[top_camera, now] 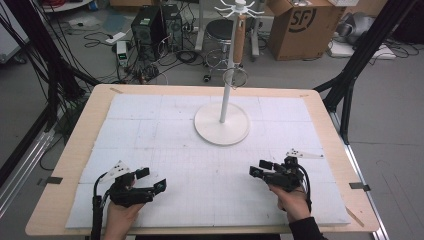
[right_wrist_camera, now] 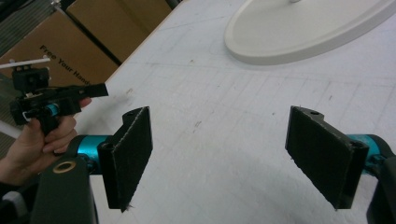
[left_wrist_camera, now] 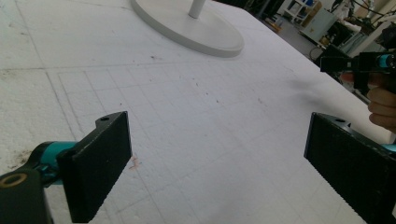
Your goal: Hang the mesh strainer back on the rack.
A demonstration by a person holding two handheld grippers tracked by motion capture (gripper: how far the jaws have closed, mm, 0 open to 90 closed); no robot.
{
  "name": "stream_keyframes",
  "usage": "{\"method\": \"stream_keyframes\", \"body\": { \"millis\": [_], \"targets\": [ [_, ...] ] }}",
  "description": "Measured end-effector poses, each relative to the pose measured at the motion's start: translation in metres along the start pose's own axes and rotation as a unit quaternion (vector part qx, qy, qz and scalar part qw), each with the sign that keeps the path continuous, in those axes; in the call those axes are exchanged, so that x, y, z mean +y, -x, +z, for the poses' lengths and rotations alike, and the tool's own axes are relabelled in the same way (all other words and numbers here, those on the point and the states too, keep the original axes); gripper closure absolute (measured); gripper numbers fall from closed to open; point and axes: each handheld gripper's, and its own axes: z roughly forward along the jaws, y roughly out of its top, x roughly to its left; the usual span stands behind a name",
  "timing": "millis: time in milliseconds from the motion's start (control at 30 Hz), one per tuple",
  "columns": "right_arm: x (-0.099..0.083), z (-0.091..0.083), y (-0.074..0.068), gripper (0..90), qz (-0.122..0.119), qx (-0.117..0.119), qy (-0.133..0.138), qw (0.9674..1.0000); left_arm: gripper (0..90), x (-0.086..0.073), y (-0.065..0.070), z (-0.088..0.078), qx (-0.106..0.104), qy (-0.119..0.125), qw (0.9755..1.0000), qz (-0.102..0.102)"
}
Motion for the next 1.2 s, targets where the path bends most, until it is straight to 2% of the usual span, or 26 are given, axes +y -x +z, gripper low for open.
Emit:
{"method": "stream_keyframes", "body": {
  "millis": [233,400,633,1200],
  "targets": [
    [-0.008,0.0,0.004,21.8,0.002,-0.01,0.001,0.9999,8.1,0.0,0.0,0.0,-0.004,-0.001,1.0,0.0],
    [-0.012,0.003,0.005,21.4,-0.006,-0.018,-0.012,0.9997,8.2,-0.001,0.002,0.0,-0.008,-0.005,0.9999,0.005],
    [-0.011,0.0,0.004,20.6,-0.009,-0.014,-0.002,0.9999,8.1,-0.001,-0.001,-0.001,-0.006,-0.006,1.0,-0.001],
    [-0.012,0.0,0.005,20.6,0.001,-0.01,-0.004,0.9999,8.2,-0.001,-0.001,0.001,-0.005,-0.015,0.9999,0.0]
  ]
}}
